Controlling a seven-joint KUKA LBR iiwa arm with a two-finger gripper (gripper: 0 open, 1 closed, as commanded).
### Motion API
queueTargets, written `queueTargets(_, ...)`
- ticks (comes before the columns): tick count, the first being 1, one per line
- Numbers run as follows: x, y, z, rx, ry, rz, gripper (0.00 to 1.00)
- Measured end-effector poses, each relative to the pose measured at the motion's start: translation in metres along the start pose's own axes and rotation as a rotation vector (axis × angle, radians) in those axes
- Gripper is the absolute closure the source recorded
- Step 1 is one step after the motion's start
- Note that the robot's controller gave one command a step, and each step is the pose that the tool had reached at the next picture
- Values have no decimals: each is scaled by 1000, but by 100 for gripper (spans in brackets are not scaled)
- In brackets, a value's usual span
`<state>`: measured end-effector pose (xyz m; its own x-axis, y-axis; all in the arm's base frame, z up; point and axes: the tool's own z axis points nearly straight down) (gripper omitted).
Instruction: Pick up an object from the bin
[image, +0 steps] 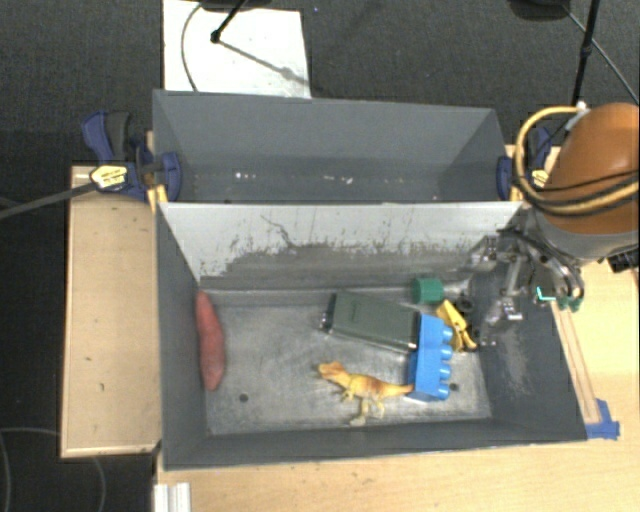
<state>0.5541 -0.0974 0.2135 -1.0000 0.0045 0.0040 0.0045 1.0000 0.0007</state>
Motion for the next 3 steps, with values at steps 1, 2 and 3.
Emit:
queueTargets(1,-2,0,-4,1,-8,-2,0)
queueTargets(2,-4,0,51,2,-14,-3,0)
queueTargets(3,-3,-14,109,1,-13,8,0)
